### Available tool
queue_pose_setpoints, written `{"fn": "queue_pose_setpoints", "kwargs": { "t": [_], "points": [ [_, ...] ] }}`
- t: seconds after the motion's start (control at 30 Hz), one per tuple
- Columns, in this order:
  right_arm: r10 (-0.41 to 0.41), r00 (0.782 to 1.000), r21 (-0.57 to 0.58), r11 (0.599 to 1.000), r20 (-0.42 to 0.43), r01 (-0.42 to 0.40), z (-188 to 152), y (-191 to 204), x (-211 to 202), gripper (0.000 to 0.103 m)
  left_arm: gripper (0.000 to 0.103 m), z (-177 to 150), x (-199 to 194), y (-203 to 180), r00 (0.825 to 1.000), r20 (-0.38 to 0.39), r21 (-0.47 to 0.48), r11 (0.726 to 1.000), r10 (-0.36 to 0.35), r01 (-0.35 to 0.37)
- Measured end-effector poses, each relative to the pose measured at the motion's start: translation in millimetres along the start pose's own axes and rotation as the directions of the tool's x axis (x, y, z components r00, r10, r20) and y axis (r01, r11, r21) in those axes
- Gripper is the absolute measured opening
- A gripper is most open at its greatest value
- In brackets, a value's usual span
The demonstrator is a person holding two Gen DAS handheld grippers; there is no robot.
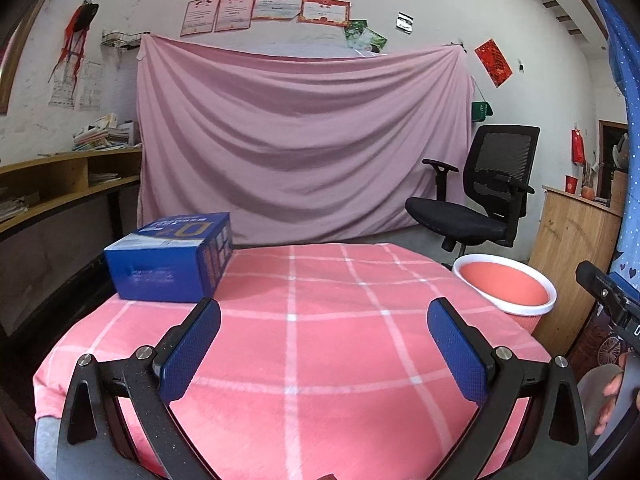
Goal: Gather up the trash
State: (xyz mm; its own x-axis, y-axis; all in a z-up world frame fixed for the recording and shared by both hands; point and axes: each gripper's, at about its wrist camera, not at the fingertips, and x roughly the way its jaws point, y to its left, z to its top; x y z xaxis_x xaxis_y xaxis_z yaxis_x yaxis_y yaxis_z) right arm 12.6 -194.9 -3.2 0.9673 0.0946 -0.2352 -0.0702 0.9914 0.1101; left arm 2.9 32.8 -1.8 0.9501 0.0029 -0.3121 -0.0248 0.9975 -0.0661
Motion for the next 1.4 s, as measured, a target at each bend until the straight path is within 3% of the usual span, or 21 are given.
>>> {"fn": "queue_pose_setpoints", "kwargs": {
  "t": [0.2, 0.7, 1.17, 1.4],
  "points": [
    [0.018, 0.999, -0.026, 0.999, -0.040, -0.019, -12, 16, -4, 0.103, 0.101, -11, -6, 8, 0.999, -0.005, 0.000, 0.999, 0.034, -0.034],
    [-0.016, 1.000, -0.053, 0.998, -0.011, 0.016, -20, 17, 1, 0.103, 0.101, -20, -7, 7, 1.000, 0.028, 0.018, 1.000, -0.002, 0.002],
    [-0.117, 0.993, -0.091, 0.989, 0.024, 0.119, -23, 21, 8, 0.103, 0.101, -24, 2, 6, 0.997, 0.062, 0.017, 0.999, 0.048, -0.049],
    [-0.098, 0.995, -0.103, 0.990, 0.019, 0.100, -23, 21, 8, 0.103, 0.101, -25, 4, 7, 0.998, 0.052, 0.016, 0.999, 0.046, -0.047]
  ]
}}
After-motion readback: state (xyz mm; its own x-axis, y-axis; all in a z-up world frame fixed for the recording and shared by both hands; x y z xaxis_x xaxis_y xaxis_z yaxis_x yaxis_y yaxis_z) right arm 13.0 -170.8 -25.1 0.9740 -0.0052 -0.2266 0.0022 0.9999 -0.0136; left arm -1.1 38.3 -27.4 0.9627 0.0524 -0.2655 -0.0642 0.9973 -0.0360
